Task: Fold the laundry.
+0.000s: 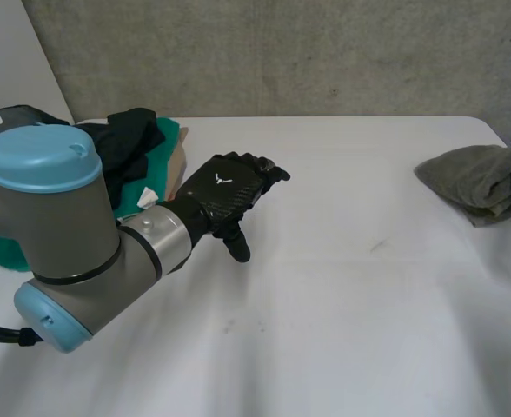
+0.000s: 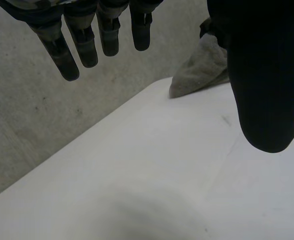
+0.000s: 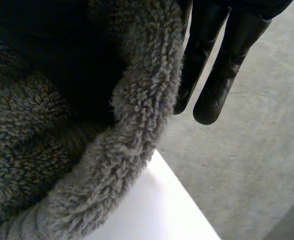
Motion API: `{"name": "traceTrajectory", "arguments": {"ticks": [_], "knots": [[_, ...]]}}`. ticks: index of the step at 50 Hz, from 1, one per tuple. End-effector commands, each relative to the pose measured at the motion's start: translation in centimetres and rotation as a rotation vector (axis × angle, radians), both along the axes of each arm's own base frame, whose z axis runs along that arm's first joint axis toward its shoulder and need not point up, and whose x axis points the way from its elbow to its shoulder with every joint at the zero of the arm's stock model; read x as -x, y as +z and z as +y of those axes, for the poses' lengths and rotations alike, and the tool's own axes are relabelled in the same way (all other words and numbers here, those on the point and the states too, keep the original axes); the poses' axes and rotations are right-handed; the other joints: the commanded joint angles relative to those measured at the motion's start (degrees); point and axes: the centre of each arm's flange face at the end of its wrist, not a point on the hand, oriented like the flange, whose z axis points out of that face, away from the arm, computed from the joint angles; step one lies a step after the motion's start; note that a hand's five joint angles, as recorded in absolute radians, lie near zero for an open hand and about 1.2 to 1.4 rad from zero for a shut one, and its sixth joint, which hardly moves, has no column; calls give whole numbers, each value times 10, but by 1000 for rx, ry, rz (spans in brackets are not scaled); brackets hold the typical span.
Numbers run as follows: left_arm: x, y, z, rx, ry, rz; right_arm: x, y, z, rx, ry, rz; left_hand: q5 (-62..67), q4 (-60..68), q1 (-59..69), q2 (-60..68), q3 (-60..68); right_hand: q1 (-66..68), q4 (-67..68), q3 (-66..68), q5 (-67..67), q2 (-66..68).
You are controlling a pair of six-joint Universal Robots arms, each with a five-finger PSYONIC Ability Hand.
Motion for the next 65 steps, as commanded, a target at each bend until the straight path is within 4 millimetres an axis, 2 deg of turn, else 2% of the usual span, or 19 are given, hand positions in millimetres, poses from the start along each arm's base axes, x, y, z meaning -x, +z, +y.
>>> {"name": "traceTrajectory", "arguments": {"ticks": [1,9,17,18,19,20,23,31,36,40,46,50,51,54,55,56,62,63,65], "knots": [[0,-8,-2,-15,10,-12,17,-4,-10,37,-55,0,6,19,22,17,14,289,120,120,145,124],[0,-7,-4,-10,27,-12,25,-11,-10,45,-110,-7,8,20,24,19,16,289,120,120,145,124],[0,-9,-5,-15,31,-16,38,-31,-3,-30,-138,-76,8,20,24,19,16,289,120,120,145,124],[0,-10,-5,-16,31,-16,38,-35,1,-63,-138,-82,8,20,24,19,16,91,-78,-78,-53,-73],[0,-9,-5,-15,31,-16,38,-37,2,-80,-136,-85,6,19,22,17,14,-224,-393,-393,-368,-388],[0,-9,-5,-15,31,-16,36,-40,6,-110,-129,-90,6,19,22,17,14,-411,-580,-580,-555,-576],[-1,-9,-4,-15,33,-16,38,-42,10,-145,-119,-96,6,19,22,17,14,-411,-580,-580,-555,-576],[-1,-7,-4,-10,34,-14,44,8,33,-171,-59,-98,6,19,22,17,14,-411,-580,-580,-555,-576],[-1,-5,-4,-6,36,-12,68,45,50,-121,-94,-11,5,17,21,15,12,-411,-580,-580,-555,-576],[-1,-3,-4,1,38,-9,103,76,57,-56,-176,118,3,15,19,14,11,-411,-580,-580,-555,-576],[-9,14,-13,58,119,13,115,129,67,85,-277,259,0,12,16,10,7,-411,-580,-580,-555,-576],[-28,34,-41,171,282,61,79,146,78,178,-187,258,0,12,16,10,7,-411,-580,-580,-555,-576],[-33,38,-50,194,330,75,48,155,85,237,-83,251,-2,10,14,9,6,-411,-580,-580,-555,-576],[-58,52,-81,273,505,96,0,170,103,333,116,251,-12,0,4,-1,-5,-411,-580,-580,-555,-576],[-64,53,-88,286,540,93,-28,175,119,375,243,261,-12,0,4,-1,-5,-411,-580,-580,-555,-576],[-69,53,-95,294,569,84,-40,175,128,391,307,265,-14,-2,2,-3,-6,-411,-580,-580,-555,-576],[-126,21,-160,332,712,-110,-110,148,184,410,660,308,-19,-7,-3,-8,-11,-411,-580,-580,-555,-576],[-135,18,-167,341,727,-137,-129,137,200,400,741,316,-19,-7,-3,-8,-11,-411,-580,-580,-555,-576],[-155,5,-187,357,750,-213,-146,125,215,380,810,322,-19,-7,-3,-8,-11,-411,-580,-580,-555,-576]]}}
